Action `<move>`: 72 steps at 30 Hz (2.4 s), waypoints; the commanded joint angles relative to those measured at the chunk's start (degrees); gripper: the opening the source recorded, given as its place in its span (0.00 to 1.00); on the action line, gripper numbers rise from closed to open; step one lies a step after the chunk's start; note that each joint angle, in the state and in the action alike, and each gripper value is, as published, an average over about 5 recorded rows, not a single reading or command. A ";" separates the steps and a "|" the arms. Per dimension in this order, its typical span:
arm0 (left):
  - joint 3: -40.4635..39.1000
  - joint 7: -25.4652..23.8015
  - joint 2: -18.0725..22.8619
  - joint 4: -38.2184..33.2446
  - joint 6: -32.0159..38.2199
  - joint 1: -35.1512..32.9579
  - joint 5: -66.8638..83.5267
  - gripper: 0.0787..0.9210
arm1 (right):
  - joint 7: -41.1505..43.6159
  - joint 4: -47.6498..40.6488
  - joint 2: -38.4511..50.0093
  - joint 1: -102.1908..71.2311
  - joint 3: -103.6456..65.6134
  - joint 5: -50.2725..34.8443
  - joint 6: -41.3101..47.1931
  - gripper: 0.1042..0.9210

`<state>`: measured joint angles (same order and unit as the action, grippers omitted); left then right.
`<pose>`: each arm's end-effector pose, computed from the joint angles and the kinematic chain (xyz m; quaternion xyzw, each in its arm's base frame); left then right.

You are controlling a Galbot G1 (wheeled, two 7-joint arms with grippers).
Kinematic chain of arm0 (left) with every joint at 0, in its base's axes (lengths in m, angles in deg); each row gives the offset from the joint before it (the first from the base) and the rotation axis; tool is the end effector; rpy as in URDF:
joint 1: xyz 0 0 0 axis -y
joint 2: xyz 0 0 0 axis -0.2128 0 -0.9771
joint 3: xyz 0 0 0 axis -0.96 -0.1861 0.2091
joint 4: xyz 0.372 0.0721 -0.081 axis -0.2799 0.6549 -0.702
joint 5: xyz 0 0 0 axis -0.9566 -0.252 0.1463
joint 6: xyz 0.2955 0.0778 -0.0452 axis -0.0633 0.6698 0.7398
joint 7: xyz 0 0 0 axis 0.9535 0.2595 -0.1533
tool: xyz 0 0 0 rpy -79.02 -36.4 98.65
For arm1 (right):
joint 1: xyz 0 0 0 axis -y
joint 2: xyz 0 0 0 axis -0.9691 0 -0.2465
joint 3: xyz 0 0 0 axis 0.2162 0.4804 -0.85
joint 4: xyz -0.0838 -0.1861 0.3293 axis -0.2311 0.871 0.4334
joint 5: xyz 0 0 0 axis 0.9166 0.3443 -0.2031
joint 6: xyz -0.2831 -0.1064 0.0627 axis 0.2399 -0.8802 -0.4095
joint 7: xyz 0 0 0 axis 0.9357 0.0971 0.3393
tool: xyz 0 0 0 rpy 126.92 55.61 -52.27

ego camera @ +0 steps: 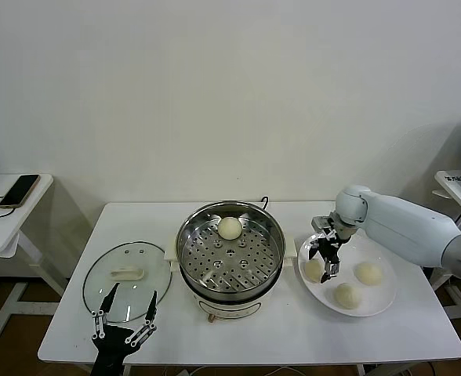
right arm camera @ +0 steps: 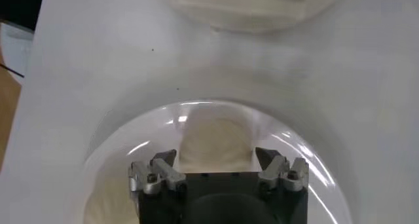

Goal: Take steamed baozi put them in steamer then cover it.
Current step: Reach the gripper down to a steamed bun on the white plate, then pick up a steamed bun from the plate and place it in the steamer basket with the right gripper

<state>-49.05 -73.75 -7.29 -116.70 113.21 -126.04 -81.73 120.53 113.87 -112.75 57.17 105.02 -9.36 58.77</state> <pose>0.0142 0.0656 -0.3384 0.0735 0.9941 0.0504 0.0615 0.5527 -0.1493 -0.2247 0.5958 -0.4789 0.4907 0.4183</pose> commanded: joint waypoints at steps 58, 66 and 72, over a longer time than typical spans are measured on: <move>-2.64 0.48 -2.08 -0.40 0.08 3.45 0.21 0.88 | -9.06 7.84 -35.13 22.96 20.83 -28.23 14.46 0.71; -2.68 0.57 -2.01 -0.47 -0.10 3.54 0.20 0.88 | -9.70 9.13 -33.41 23.37 20.23 -27.79 14.50 0.82; -2.58 0.58 -2.08 -0.19 -0.02 3.46 0.20 0.88 | -6.59 16.01 -26.06 29.05 18.05 -25.45 13.71 0.88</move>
<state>-51.62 -73.20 -9.33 -117.11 113.19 -122.61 -81.52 112.56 125.19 -143.52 82.44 124.24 -36.41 72.62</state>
